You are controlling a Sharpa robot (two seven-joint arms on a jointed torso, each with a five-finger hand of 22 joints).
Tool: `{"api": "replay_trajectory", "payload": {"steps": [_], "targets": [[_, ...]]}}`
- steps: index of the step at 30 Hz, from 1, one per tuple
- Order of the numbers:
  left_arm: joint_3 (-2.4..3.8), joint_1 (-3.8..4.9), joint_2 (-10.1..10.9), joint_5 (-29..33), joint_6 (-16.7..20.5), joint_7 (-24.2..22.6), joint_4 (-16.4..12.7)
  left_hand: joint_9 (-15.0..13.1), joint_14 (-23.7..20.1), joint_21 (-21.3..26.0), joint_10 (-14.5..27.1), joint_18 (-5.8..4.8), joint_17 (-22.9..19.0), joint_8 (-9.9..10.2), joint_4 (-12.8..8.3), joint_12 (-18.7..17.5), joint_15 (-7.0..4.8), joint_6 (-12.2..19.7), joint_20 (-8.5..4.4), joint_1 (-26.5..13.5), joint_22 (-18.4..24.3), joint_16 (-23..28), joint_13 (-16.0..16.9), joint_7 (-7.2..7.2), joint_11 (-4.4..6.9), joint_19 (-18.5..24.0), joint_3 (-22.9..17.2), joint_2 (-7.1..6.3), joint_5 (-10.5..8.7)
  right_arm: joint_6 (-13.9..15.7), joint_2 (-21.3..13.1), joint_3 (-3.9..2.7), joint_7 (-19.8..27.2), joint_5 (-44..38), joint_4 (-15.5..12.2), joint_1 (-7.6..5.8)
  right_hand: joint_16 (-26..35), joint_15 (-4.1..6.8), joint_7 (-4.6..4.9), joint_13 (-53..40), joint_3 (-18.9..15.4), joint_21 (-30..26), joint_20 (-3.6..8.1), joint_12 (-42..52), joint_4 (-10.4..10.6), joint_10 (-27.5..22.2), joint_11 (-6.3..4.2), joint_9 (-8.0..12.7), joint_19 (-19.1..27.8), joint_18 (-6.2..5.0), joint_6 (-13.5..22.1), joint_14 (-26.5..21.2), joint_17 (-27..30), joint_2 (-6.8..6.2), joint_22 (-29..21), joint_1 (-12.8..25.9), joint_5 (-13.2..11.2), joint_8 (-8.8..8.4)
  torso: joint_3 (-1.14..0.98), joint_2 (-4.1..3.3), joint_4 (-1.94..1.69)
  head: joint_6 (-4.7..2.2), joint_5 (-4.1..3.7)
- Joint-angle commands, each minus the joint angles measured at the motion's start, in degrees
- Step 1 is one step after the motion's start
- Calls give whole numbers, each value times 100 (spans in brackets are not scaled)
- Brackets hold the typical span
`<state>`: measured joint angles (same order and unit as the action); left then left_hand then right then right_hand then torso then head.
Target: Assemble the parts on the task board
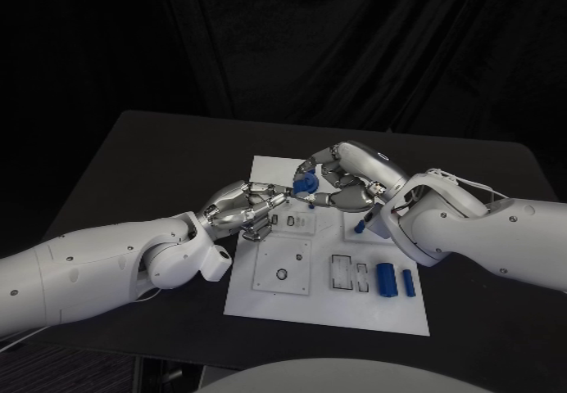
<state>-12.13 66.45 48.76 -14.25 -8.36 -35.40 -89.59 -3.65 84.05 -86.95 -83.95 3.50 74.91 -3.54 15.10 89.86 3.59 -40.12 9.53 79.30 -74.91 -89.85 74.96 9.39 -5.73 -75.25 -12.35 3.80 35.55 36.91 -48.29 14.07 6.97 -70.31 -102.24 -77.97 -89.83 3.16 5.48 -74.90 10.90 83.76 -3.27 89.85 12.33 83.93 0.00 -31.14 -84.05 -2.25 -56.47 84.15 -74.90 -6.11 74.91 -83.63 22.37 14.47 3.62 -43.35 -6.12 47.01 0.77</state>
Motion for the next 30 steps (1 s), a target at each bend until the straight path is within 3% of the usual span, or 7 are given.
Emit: {"api": "replay_trajectory", "payload": {"steps": [1,10,14,23,30], "targets": [[4,-9,-6,19,-103,-150,-22,8,595,37,-605,-65,1509,15,-25,14,-39,81,9,31,-572,-15,1504,-78,76,1,21,23,-36,-114,3,-2,-121,-14,1,15,-17,-5,-138,-1510,10,-19,5,15,18,607,20,-145,-235,56,-162,585,-1510,39,1286,4,11,39,6,2,-10,5,-9],[4,-11,3,19,-103,-241,-22,-16,595,35,-605,-65,1509,-23,-33,14,-112,-86,-41,48,-597,-15,1504,-232,160,-31,30,22,-59,-145,-13,-2,-149,-14,5,15,-17,-6,-138,-1510,10,-21,5,15,18,607,20,-144,-234,55,-161,585,-1510,39,1285,3,12,37,-1,9,0,26,3],[4,-12,7,19,-93,-266,-20,-4,595,37,-605,-65,1509,-4,-48,14,-145,7,-71,65,-602,-15,1504,-317,193,-34,30,17,-69,-157,-27,-1,-165,-14,7,16,-17,-6,-138,-1510,10,-21,5,15,18,607,20,-144,-234,55,-161,585,-1510,39,1285,3,12,37,-5,7,-4,31,-1],[4,-14,14,19,-125,-297,-17,-33,595,34,-605,-70,1509,-49,-50,14,-176,-228,-104,59,-621,-15,1504,-361,224,-59,48,4,-77,-179,-46,-1,-228,-14,36,16,-17,-6,-138,-1510,10,-21,4,15,17,607,20,-141,-233,55,-160,585,-1510,38,1285,-1,15,34,-6,2,1,46,6],[4,-16,10,19,-127,-313,-15,-29,595,35,-605,-69,1509,-43,-53,14,-183,-196,-112,57,-619,-15,1504,-375,231,-55,56,-8,-77,-258,-34,-1,-301,-14,60,23,-17,-6,-138,-1510,10,-34,3,15,17,607,20,-139,-226,51,-157,585,-1510,38,1281,-3,17,32,-7,3,3,50,5]]}}
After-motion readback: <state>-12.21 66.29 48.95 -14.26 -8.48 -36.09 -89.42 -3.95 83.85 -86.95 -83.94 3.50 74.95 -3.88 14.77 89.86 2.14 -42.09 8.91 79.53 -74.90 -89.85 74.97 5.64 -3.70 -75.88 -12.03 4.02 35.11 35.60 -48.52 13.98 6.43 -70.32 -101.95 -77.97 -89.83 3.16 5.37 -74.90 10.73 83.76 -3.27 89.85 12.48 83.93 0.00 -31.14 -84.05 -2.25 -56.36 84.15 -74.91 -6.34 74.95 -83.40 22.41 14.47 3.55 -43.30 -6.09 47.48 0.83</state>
